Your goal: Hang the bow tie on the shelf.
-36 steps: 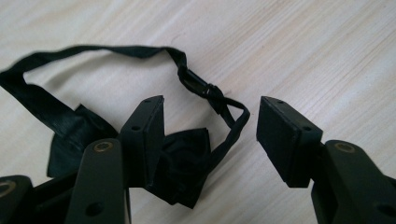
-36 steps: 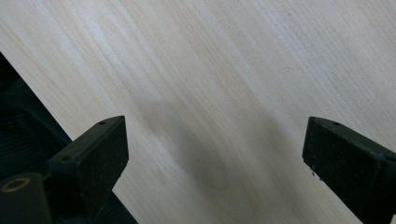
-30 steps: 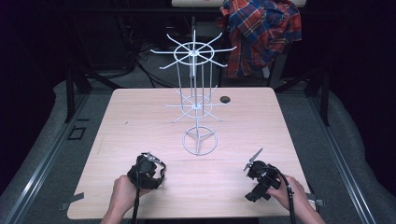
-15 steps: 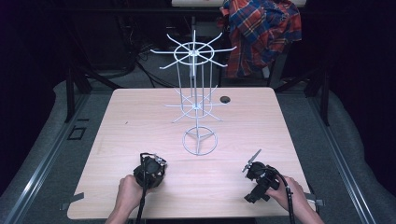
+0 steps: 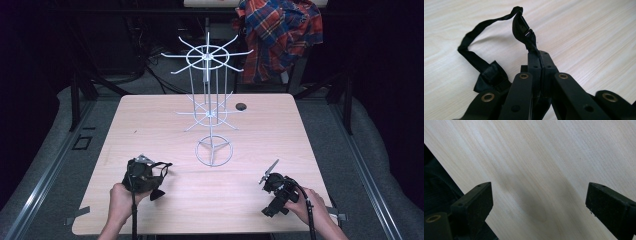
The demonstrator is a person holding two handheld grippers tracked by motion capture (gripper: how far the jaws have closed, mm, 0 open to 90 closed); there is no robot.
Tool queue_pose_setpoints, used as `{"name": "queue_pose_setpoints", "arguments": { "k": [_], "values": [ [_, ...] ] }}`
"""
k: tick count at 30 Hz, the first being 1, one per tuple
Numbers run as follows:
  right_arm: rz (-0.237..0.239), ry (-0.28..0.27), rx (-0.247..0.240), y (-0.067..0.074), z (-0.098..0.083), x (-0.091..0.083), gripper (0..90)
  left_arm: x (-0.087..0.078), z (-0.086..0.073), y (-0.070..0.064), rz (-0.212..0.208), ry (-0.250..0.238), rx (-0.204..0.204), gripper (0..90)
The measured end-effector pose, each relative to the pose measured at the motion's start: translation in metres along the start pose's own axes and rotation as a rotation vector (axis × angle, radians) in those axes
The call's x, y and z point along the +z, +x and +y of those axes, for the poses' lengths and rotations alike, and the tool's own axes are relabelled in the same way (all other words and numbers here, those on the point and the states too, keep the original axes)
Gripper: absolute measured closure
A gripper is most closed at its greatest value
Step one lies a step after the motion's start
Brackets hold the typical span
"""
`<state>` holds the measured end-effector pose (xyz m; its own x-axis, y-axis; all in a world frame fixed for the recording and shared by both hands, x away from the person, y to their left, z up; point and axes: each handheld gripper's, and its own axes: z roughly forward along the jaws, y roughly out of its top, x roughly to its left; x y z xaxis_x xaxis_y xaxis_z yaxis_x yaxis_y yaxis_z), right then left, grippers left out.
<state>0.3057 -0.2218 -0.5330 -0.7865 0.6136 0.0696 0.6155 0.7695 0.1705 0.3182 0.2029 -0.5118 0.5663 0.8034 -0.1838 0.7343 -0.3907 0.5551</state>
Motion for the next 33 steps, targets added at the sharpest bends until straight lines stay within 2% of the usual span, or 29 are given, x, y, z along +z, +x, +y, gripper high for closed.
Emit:
{"name": "queue_pose_setpoints", "arguments": {
  "k": [6,7,11,12,15,20,26,31,33],
  "values": [
    [-0.001,-0.009,-0.013,0.002,0.000,-0.002,7.1,-0.016,-0.003,0.007,-0.004,-0.074,-0.032,89.2],
    [0.001,-0.009,-0.013,0.002,-0.001,-0.003,7.1,-0.018,-0.003,0.008,-0.007,-0.102,-0.048,89.2],
    [0.007,-0.008,-0.005,0.001,-0.005,-0.003,7.1,-0.025,0.002,0.009,-0.011,-0.154,-0.053,89.2],
    [0.010,-0.018,0.006,0.001,-0.006,-0.003,7.1,-0.026,0.002,0.009,-0.009,-0.160,-0.054,89.2],
    [-0.005,-0.015,-0.006,0.003,-0.005,-0.005,7.2,-0.029,0.001,0.007,-0.010,-0.166,-0.051,89.2],
    [0.005,-0.007,-0.014,0.003,-0.002,-0.002,7.1,-0.033,0.004,0.003,-0.002,-0.190,-0.026,89.2],
    [-0.003,0.001,0.002,-0.001,-0.006,-0.001,7.0,-0.033,0.006,0.003,-0.011,-0.187,-0.009,89.1],
    [-0.016,0.022,-0.009,0.001,-0.003,0.000,6.9,-0.044,0.005,0.003,-0.005,-0.220,-0.007,89.1],
    [-0.007,0.027,0.000,0.001,-0.004,0.000,6.9,-0.049,0.008,0.004,-0.001,-0.227,-0.009,89.2]
  ]
}}
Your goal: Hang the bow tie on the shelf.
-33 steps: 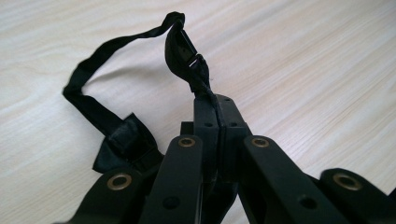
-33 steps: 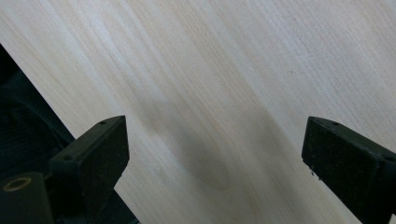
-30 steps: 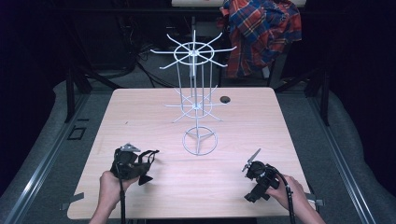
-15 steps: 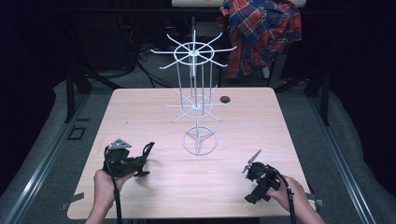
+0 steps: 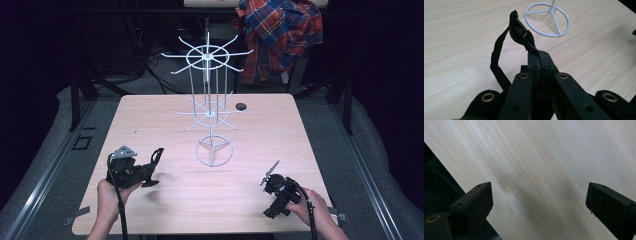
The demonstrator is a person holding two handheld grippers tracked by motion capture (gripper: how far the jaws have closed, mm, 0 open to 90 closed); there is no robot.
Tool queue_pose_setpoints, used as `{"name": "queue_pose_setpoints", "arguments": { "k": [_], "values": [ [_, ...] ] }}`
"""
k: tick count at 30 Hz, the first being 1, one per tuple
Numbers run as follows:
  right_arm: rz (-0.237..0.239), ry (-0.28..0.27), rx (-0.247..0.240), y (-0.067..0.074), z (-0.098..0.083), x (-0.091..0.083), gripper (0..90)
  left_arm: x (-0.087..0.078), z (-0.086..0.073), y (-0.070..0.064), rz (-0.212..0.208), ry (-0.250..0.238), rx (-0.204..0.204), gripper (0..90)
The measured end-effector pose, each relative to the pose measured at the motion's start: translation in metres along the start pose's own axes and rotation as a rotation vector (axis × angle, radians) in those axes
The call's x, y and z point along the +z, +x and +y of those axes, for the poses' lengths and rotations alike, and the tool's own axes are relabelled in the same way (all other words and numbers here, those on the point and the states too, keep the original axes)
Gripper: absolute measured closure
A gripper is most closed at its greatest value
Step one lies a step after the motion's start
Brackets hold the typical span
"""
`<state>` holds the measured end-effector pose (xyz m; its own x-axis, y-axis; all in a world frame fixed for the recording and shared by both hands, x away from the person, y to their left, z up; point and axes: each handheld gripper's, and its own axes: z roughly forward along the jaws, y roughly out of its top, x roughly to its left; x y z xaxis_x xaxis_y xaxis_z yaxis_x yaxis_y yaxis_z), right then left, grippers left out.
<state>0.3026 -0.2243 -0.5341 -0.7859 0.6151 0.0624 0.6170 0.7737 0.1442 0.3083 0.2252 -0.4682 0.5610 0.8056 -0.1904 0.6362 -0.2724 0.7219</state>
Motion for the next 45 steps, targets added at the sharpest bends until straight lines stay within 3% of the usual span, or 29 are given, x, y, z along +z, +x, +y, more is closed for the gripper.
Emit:
{"name": "queue_pose_setpoints", "arguments": {
  "k": [2,4,8,12,16,21,23,31,45],
  "values": [
    [-0.007,0.017,-0.006,-0.001,-0.004,0.001,6.8,-0.002,0.003,0.000,0.005,-0.017,-0.009,89.1],
    [-0.007,0.026,-0.004,-0.001,-0.007,0.000,6.8,-0.002,0.007,-0.002,0.018,-0.017,0.010,89.1],
    [0.006,-0.018,-0.025,-0.002,-0.001,-0.001,6.9,0.001,0.013,-0.004,0.020,-0.031,0.017,89.2],
    [0.020,-0.002,-0.005,-0.010,-0.002,0.002,7.2,0.007,0.021,0.000,0.025,-0.038,0.013,89.1],
    [0.010,-0.008,-0.005,-0.006,-0.002,-0.001,7.2,0.012,0.030,0.001,0.029,-0.050,0.011,89.1],
    [0.001,0.027,-0.037,-0.003,0.003,0.001,7.4,0.012,0.037,-0.002,0.014,-0.069,0.031,89.1],
    [0.008,0.004,-0.029,-0.002,0.002,0.003,7.4,0.013,0.039,-0.003,0.008,-0.080,0.032,89.1],
    [0.004,0.010,-0.021,-0.002,0.000,0.003,7.5,0.017,0.056,-0.005,-0.027,-0.128,0.034,89.2],
    [0.009,0.012,-0.018,-0.002,-0.001,0.004,7.7,0.006,0.070,0.003,-0.023,-0.203,0.014,89.2]
  ]
}}
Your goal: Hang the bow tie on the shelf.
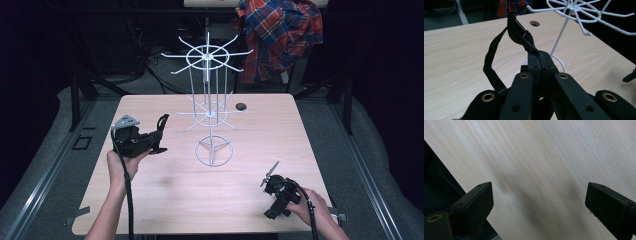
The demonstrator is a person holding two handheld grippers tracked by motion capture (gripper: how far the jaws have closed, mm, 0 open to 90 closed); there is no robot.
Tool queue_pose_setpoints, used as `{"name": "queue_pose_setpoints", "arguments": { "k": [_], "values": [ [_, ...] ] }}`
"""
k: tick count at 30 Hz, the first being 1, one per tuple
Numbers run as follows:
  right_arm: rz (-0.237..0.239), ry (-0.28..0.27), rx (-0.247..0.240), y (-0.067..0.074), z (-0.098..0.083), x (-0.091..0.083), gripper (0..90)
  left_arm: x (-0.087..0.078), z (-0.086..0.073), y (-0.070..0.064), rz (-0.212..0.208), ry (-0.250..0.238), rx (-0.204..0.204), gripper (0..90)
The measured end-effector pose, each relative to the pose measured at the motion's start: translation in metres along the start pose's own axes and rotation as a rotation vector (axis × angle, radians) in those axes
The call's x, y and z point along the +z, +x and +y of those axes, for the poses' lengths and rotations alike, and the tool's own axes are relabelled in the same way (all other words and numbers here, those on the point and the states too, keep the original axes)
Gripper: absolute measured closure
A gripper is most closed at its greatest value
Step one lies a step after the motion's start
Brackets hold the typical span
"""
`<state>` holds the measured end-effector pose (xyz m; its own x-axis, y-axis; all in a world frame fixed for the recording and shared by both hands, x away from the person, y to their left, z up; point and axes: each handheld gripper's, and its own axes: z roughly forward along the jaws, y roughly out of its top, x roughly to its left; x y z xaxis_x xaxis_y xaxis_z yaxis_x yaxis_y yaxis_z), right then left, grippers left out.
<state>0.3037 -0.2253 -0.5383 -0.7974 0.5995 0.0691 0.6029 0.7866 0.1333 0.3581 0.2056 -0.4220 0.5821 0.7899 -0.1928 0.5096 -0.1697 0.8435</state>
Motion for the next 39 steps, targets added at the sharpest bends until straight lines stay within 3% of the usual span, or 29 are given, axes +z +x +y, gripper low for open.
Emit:
{"name": "queue_pose_setpoints", "arguments": {
  "k": [20,26,39],
  "values": [
    [0.002,0.018,0.004,-0.001,-0.002,0.003,7.9,0.007,0.012,-0.001,-0.029,-0.049,-0.005,89.1],
    [-0.002,0.021,0.002,0.000,-0.002,0.002,8.0,0.008,0.014,-0.005,-0.071,-0.064,0.002,89.1],
    [0.013,0.023,0.000,0.000,-0.002,0.003,8.0,0.017,0.011,-0.006,-0.093,-0.013,0.003,89.0]
  ]
}}
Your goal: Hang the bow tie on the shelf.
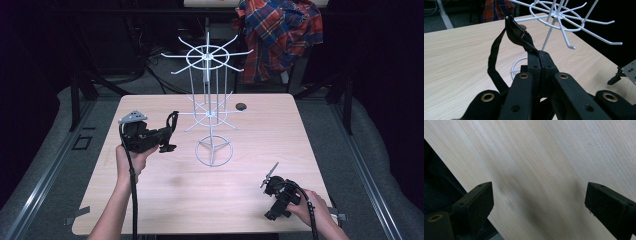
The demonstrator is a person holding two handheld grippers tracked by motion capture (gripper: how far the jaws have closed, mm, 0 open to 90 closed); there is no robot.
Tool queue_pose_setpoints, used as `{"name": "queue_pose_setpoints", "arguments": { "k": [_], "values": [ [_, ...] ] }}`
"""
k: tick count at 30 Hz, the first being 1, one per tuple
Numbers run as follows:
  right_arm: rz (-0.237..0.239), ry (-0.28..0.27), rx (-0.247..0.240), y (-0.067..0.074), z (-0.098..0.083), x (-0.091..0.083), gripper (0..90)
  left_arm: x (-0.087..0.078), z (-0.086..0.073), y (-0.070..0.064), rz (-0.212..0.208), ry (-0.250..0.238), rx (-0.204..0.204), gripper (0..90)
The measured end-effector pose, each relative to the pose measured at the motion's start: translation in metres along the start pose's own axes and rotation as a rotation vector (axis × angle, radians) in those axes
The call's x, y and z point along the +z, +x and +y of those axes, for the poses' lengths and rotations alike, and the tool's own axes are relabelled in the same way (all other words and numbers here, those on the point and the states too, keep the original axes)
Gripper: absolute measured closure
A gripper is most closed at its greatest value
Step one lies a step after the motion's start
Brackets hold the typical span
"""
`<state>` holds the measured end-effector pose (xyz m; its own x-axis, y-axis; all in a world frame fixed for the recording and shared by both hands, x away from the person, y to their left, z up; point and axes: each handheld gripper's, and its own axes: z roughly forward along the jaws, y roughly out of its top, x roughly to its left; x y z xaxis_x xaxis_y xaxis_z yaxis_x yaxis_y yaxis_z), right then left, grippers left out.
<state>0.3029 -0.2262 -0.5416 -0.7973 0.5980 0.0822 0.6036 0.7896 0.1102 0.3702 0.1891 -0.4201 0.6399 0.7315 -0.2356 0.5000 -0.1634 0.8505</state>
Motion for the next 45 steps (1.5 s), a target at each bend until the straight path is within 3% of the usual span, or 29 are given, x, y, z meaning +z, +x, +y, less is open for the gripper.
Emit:
{"name": "queue_pose_setpoints", "arguments": {
  "k": [12,21,45],
  "values": [
    [-0.004,0.004,0.005,0.001,0.001,0.002,8.1,0.006,-0.008,0.006,0.008,0.035,-0.022,88.9],
    [-0.007,0.007,0.003,0.003,0.001,0.001,8.1,0.014,-0.015,0.004,0.045,0.083,-0.004,88.9],
    [-0.003,0.003,0.004,0.003,0.001,0.002,8.1,0.019,-0.024,0.014,0.097,0.136,-0.023,89.0]
  ]
}}
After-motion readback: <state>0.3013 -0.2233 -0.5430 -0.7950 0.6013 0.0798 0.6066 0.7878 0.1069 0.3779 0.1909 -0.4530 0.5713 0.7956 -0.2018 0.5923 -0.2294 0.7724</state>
